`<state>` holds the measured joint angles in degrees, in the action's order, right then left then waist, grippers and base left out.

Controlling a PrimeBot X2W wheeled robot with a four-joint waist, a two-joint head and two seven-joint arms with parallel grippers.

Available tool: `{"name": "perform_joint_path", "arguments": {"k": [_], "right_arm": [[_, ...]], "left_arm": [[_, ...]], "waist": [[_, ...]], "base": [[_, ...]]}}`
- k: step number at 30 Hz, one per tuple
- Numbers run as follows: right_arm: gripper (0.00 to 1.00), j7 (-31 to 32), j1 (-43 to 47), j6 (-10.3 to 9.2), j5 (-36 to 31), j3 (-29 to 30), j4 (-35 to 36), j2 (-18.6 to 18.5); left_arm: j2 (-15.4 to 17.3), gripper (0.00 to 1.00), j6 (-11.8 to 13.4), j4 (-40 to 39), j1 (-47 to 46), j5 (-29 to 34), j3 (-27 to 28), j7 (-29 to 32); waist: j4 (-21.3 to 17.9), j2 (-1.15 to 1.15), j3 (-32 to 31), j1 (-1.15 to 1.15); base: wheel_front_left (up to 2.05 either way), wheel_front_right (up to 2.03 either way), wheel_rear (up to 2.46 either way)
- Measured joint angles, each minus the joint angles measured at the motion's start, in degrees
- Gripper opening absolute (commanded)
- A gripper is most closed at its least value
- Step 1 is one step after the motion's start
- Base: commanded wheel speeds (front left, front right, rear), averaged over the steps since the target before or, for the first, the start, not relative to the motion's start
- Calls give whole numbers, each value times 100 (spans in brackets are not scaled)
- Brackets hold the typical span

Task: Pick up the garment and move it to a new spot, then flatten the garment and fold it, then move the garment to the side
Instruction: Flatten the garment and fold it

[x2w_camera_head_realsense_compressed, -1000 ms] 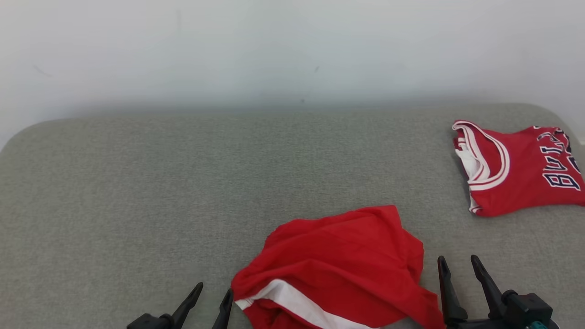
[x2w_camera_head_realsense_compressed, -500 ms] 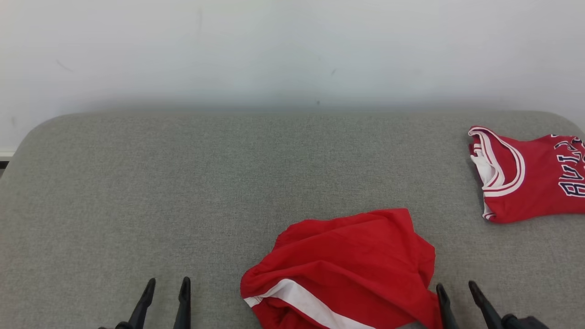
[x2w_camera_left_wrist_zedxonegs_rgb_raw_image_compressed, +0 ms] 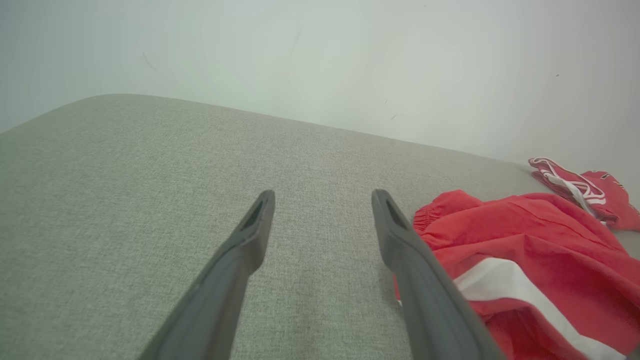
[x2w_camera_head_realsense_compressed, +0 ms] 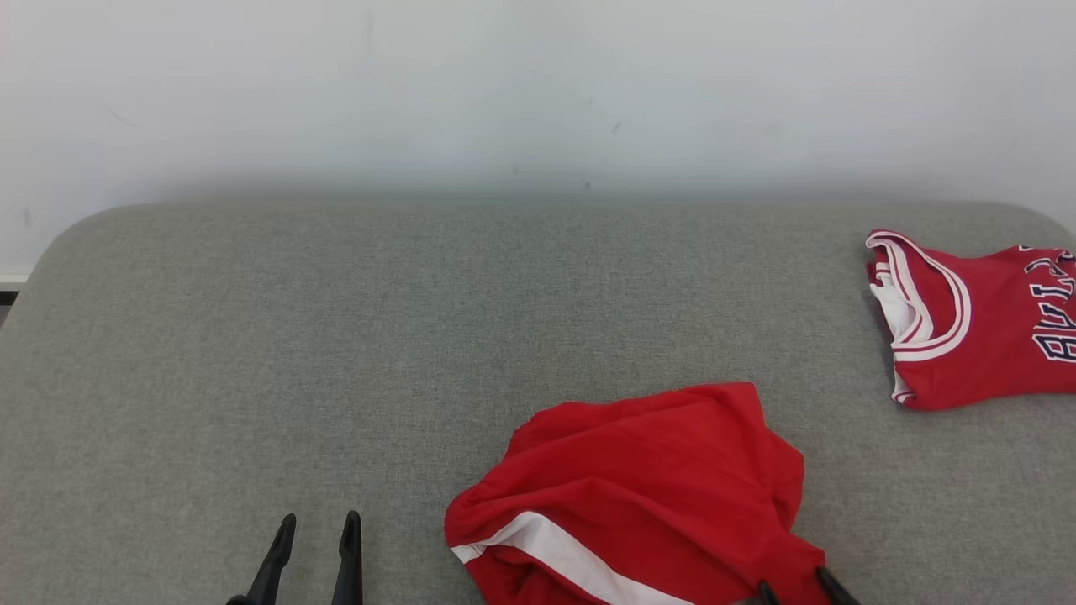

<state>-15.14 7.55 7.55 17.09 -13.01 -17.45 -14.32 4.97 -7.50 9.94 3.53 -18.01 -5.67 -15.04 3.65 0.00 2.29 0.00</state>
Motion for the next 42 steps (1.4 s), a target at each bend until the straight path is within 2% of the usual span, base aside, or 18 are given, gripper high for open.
{"name": "perform_joint_path", "arguments": {"k": [5,9,11,17,25,29,32,36,42], "right_arm": [[100,0,-51,0,-188,-166,-83,-138],[100,0,-209,0,-592,109,-270,-42],[0,0,-331,0,-697,205,-417,44],[0,1,-522,0,-480,410,-328,82],[0,1,-533,0,-344,550,504,-327],[0,27,-907,0,-263,354,543,-521],[0,215,-1374,0,-323,111,296,-642],[0,375,-2144,0,-325,-216,-234,-612],[0,430,-3218,0,-293,-590,-1573,-463]], "left_arm": [[-10,100,0,11,-1,22,-22,0],[-42,100,0,29,-3,38,58,0],[-66,100,0,34,-8,79,109,0],[-129,100,0,86,-34,314,291,0],[-168,100,0,122,-36,349,375,0],[-177,100,0,182,-82,352,322,0],[-186,100,0,223,-157,363,231,0],[-187,100,0,278,-246,360,82,0],[-199,100,0,367,-380,330,-145,0]], "waist": [[49,0,-5,0],[19,0,20,0],[-3,0,39,0],[-69,0,72,0],[-130,0,111,0],[-92,0,123,0],[-17,0,136,0],[127,0,171,0],[396,0,242,0]], "base": [[0,0,0],[0,0,0],[0,0,0],[0,0,0],[0,0,0],[0,0,0],[0,0,0],[0,0,0],[0,0,0]]}}
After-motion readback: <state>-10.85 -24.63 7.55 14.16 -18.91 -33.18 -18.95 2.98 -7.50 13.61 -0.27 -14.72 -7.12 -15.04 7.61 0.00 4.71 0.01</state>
